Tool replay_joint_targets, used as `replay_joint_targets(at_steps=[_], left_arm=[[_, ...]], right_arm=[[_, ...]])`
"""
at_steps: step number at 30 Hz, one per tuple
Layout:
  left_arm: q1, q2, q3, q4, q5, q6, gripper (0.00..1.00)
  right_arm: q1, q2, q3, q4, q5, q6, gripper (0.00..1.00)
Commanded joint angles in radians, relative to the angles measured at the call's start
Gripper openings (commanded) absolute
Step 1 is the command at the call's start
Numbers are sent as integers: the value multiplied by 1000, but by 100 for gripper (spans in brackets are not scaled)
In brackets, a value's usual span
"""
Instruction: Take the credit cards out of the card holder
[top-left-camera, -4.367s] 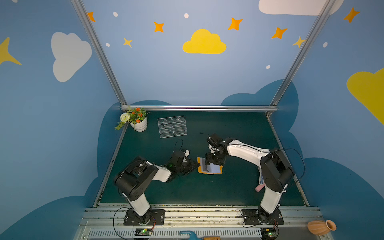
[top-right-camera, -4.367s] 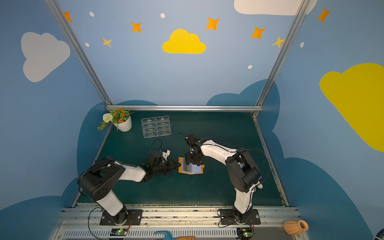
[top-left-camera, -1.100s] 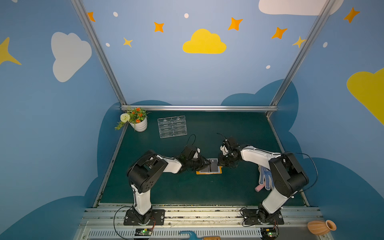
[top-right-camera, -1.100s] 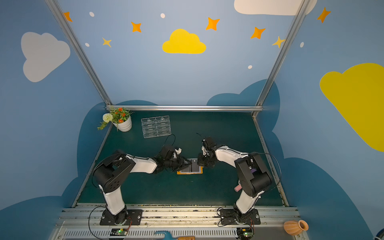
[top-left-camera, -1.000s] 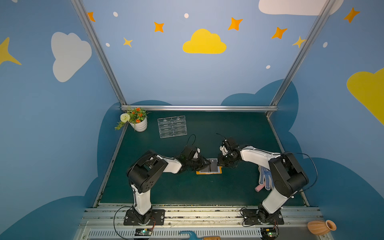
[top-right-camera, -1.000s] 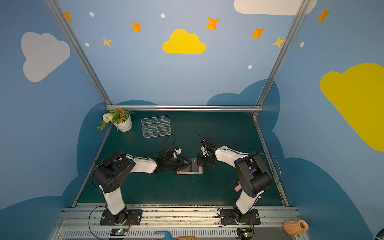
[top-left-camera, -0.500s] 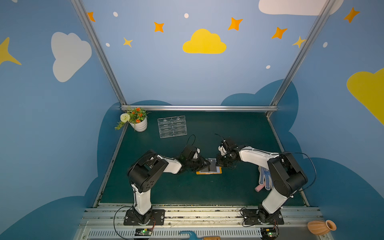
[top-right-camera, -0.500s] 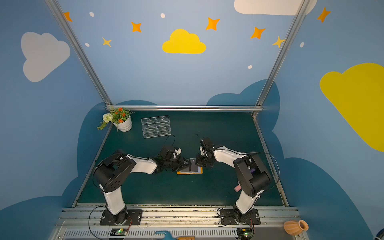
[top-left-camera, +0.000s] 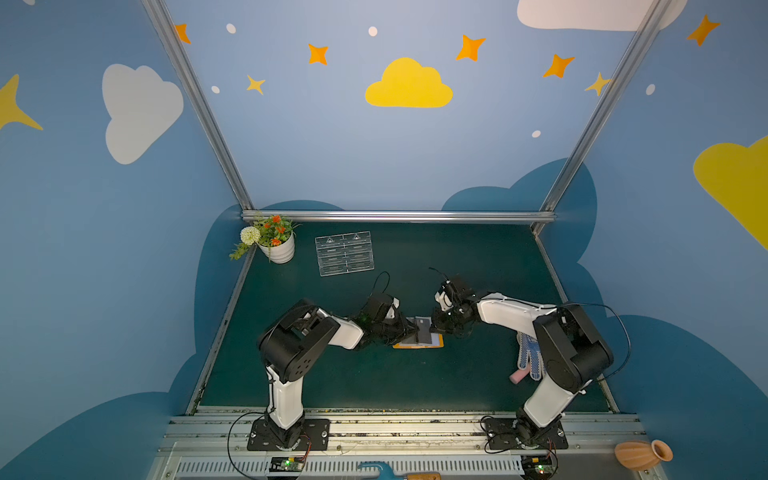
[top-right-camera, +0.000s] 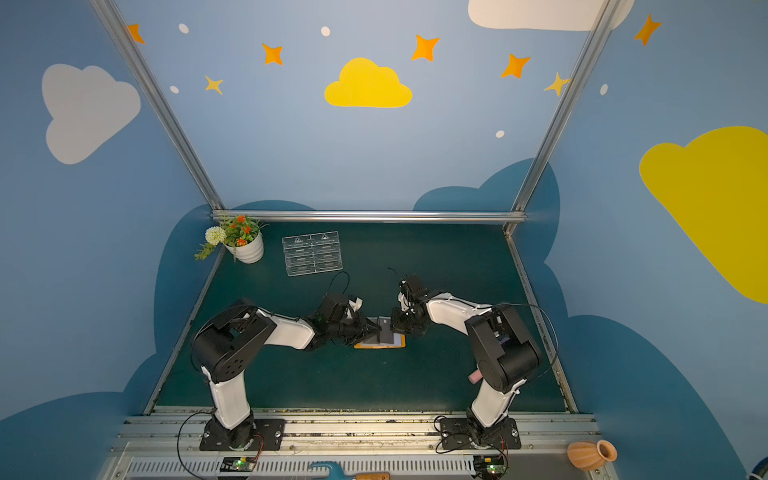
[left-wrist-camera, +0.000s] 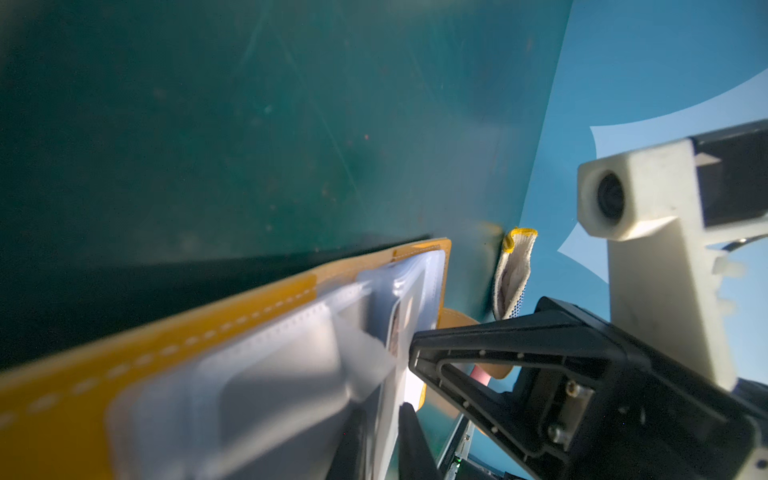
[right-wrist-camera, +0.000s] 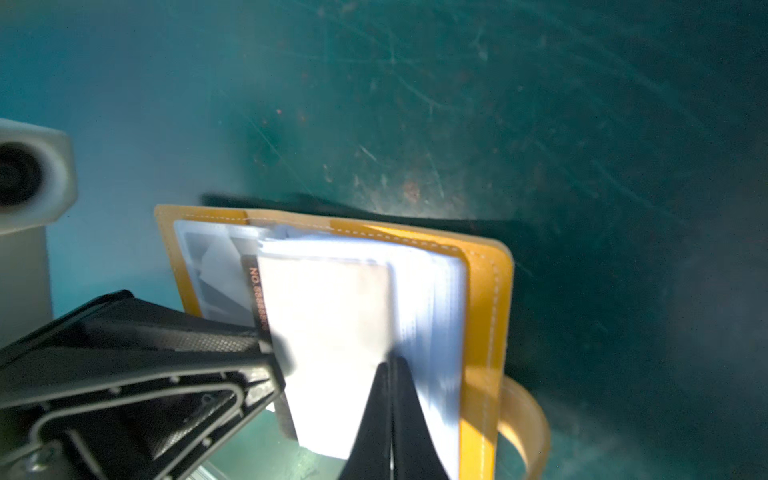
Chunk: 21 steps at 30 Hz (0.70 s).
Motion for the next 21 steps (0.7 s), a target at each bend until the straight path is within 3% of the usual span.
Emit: replay_joint_targets(at_steps=[1,7,21], left_arm=[[-5,36,-17,-12,-5,-5,11],[-5,45,-25,-2,1,-7,4],[60,-23,-86,-4,6,23,4]], right_arm=[[10,48,-27,-36,20,1,0],[12,51,-28,-36,18,2,0],[9,63,-28,-51,33,5,0]])
